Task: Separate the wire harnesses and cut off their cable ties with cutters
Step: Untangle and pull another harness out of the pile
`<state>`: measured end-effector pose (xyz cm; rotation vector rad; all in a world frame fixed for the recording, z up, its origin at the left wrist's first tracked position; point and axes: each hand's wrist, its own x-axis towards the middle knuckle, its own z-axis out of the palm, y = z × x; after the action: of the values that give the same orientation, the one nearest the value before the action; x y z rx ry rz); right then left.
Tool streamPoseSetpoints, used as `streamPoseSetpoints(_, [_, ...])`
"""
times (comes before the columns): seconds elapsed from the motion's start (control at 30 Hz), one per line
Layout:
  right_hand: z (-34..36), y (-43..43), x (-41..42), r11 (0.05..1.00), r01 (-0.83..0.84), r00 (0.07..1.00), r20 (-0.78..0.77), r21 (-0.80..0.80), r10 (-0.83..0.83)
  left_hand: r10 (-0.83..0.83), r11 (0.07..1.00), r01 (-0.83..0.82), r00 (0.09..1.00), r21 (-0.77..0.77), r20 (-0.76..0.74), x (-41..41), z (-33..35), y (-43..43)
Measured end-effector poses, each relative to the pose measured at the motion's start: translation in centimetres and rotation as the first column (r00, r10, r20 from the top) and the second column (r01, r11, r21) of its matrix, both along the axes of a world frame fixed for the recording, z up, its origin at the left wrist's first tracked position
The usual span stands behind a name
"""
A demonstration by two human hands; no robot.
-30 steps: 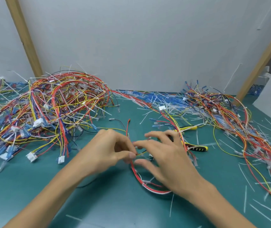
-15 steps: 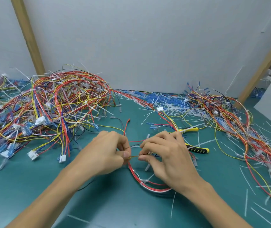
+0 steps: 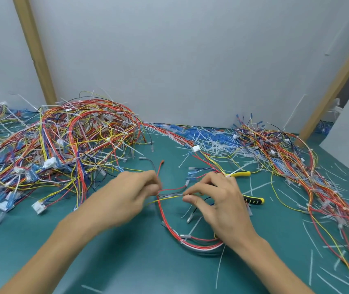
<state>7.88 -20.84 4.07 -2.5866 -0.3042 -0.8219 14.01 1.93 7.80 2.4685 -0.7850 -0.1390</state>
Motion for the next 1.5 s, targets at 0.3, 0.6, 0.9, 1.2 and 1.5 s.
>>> streamPoseSetpoints(0.3, [0.5,-1.1,0.0,0.997,0.026,0.996,0.089,-0.068,-0.02,-0.005,0.974,0.023,0.997,-0.224,0.08,-0.9,-2.6,-2.9])
streamPoseSetpoints(0.6, [1.4,-4.9,1.0,0.869,0.433,0.805,-0.538,0.24,-0.252,0.045,0.951,0.008,0.985,-0.31,0.165,-0.6,-2.1,-2.4])
streamPoseSetpoints(0.9, [1.7,-4.5,0.7,0.591,0.297,0.891,-0.44,0.75,0.11,0.103,0.856,-0.039,0.99,-0.515,0.097,-0.5,-0.8,-1.6])
streamPoseSetpoints(1.2, [1.4,-3.8,0.4,0.538,0.175,0.984,-0.16,0.824,-0.075,0.077,0.829,-0.058,0.997,-0.557,0.011,0.6,-1.3,-0.9])
streamPoseSetpoints(1.5, [0.4,-3.5,-0.1,0.776,0.308,0.949,-0.126,0.551,-0.288,0.006,0.874,-0.029,0.999,-0.484,-0.05,1.3,-1.8,-0.2])
